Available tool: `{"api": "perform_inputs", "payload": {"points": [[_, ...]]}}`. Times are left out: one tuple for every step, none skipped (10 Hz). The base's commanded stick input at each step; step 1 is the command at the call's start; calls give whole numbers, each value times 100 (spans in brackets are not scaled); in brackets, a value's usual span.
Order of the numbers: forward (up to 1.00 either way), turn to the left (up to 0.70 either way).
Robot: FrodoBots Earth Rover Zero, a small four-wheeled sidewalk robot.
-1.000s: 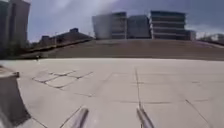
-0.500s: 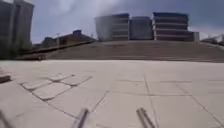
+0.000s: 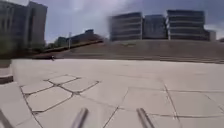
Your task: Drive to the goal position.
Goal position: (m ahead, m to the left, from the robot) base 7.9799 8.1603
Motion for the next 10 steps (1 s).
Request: {"api": "perform_inputs", "payload": {"points": [[100,19],[100,1],[100,0],[100,0],[100,0],[100,0],[100,2],[100,27],[100,40],[100,40]]}}
